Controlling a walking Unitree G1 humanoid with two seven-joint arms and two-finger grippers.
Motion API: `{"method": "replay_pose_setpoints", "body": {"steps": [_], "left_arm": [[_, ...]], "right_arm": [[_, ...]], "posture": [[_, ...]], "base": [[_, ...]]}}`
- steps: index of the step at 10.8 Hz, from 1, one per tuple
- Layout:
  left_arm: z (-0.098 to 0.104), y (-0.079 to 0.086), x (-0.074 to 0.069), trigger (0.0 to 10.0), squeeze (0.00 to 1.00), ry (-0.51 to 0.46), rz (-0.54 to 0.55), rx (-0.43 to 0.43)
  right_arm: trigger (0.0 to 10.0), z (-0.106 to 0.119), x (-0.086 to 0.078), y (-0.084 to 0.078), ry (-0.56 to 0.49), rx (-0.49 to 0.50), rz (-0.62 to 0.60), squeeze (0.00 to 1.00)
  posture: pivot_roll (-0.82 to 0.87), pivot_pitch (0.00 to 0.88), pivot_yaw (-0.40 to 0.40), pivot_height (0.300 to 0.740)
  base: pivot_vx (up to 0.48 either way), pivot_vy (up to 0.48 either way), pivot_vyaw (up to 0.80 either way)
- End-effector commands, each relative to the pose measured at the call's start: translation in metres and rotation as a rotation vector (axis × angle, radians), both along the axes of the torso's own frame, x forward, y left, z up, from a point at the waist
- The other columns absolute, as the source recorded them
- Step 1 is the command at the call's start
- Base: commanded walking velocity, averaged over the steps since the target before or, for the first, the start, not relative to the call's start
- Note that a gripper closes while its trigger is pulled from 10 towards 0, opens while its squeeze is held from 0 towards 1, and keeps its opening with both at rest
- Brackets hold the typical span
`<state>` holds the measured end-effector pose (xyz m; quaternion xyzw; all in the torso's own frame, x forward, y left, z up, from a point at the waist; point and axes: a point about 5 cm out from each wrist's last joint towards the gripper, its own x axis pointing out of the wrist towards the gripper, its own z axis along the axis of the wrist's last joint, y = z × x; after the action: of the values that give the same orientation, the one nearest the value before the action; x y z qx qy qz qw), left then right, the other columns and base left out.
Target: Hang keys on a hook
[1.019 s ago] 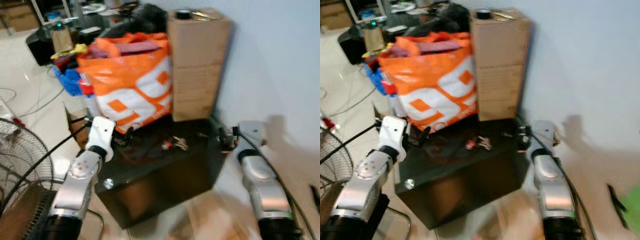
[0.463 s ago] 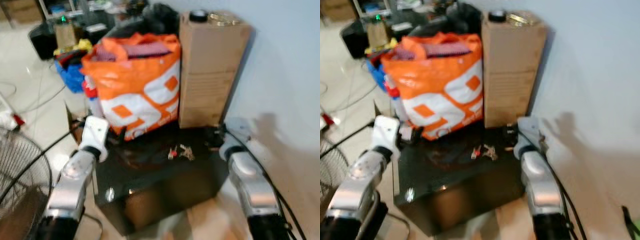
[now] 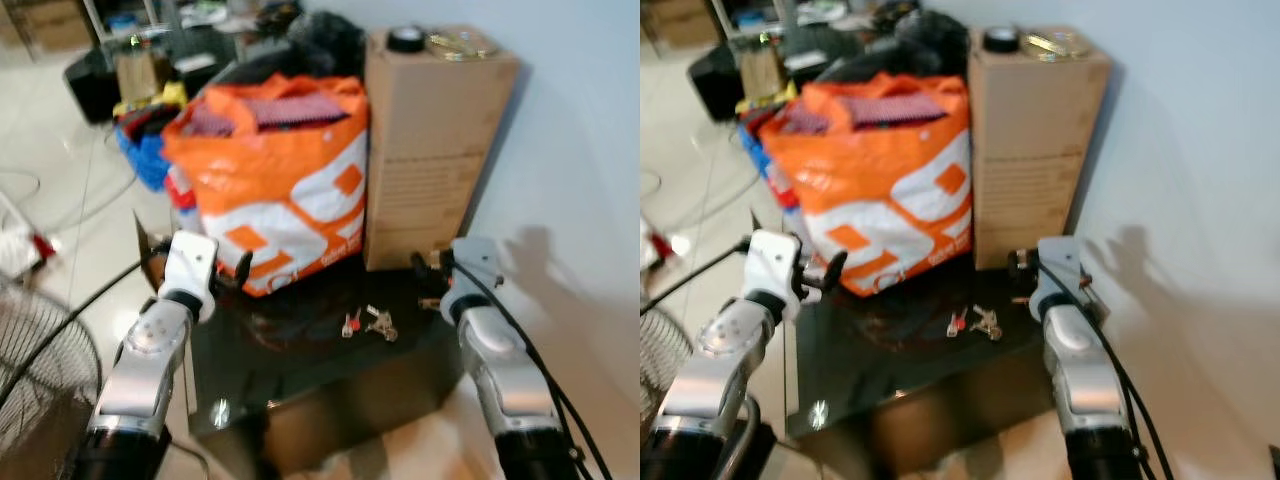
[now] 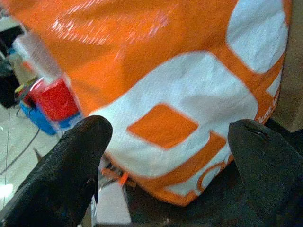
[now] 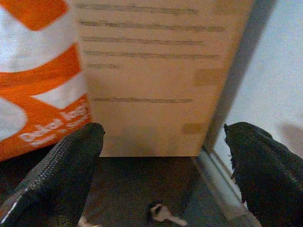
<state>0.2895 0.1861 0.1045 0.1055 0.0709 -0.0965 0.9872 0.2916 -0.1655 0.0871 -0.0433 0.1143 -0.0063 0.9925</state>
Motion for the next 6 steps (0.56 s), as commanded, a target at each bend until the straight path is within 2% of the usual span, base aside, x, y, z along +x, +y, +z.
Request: {"method": "replay_pose_setpoints", "body": {"steps": [1,2,4,6], "left_arm": [[0.0034,-0.0070,0.0022,10.0,0.10,-0.013,-0.022,0.005],[0.0035,-0.0074,0.0028,10.0,0.10,-0.014,-0.020,0.003],[0.0055,-0.0072,0.0033,10.0,0.02,-0.025,0.026,-0.026],[0.0055,-0.0050,0.0031,10.0,0.03,-0.038,0.031,-0.010]], "right_arm": [[10.0,0.0033,-0.0004,-0.0097,-0.015,-0.003,-0.033,0.00],[10.0,0.0028,-0.0006,-0.0103,-0.015,-0.003,-0.035,0.00],[10.0,0.0039,0.0002,-0.0110,-0.016,-0.018,-0.025,0.00],[10.0,0.0051,0.0024,-0.0090,-0.020,-0.020,-0.006,0.00]], "posture": [[-0.09,0.000,0.061,0.740],[-0.09,0.000,0.060,0.740],[-0.08,0.000,0.050,0.740],[-0.07,0.000,0.039,0.740]], "base": [[0.315,0.000,0.00],[0.304,0.000,0.00],[0.000,0.000,0.00],[0.000,0.000,0.80]]}}
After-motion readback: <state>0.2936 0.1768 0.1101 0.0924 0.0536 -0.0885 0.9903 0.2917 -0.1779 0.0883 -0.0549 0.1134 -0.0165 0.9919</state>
